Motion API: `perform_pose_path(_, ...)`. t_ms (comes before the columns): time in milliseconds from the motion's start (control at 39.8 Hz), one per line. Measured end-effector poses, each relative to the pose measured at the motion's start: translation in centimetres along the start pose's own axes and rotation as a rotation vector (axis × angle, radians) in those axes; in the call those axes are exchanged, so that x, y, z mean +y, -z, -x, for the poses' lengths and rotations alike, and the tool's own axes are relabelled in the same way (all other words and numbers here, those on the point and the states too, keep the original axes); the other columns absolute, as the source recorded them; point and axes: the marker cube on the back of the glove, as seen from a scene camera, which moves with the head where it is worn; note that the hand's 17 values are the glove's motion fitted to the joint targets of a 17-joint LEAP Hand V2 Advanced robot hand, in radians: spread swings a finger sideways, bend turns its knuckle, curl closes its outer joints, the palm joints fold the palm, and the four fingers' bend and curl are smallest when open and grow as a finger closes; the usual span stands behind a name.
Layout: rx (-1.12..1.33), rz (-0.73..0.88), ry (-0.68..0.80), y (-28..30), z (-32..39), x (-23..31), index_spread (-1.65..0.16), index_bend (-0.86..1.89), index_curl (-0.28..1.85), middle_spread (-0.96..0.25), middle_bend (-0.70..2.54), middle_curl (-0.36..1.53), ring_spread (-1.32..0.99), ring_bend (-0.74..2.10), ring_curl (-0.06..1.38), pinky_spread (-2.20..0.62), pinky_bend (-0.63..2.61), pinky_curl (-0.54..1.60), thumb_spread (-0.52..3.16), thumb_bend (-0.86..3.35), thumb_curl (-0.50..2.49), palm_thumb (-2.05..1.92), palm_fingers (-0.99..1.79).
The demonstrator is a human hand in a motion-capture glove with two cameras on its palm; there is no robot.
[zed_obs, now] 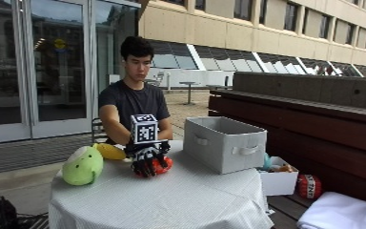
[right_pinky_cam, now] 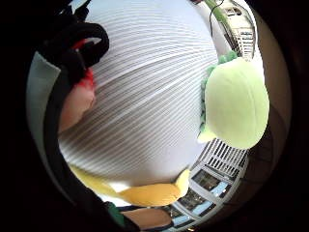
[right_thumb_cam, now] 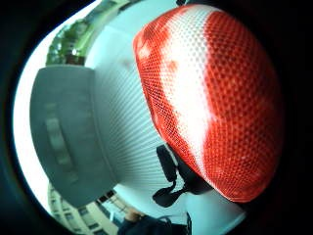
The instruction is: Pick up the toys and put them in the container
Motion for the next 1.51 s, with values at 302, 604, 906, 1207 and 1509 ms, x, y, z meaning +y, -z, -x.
perform_pose_path(302,0.064,-0.049,-0.038,3.3,0.6,0.2,-0.25,0.4,0.22,-0.24,0.78,0.54,-0.35,1.06,0.47,-0.45,0.66,0.32,1.24,0.74,0.46,0.92,1.45)
perform_pose_path(604,0.018,-0.242,-0.044,16.5,3.5,2.7,-0.3,0.42,0.3,-0.36,0.7,0.54,-0.43,0.99,0.47,-0.47,0.87,0.4,0.84,0.45,0.53,0.63,1.03)
perform_pose_path(906,-0.006,-0.409,0.111,25.2,14.7,6.5,-0.36,0.26,0.3,-0.43,0.62,0.55,-0.48,0.96,0.47,-0.46,0.94,0.43,0.67,0.39,0.63,0.62,0.95)
perform_pose_path(1207,-0.017,-0.43,0.23,26.8,24.3,8.2,-0.4,0.17,0.31,-0.47,0.56,0.56,-0.5,0.93,0.47,-0.46,0.93,0.42,0.61,0.36,0.72,0.62,0.94)
perform_pose_path(1509,-0.022,-0.4,0.298,23.9,32.2,9.3,-0.41,0.14,0.31,-0.49,0.51,0.58,-0.51,0.92,0.48,-0.46,0.95,0.42,0.61,0.33,0.8,0.6,0.91)
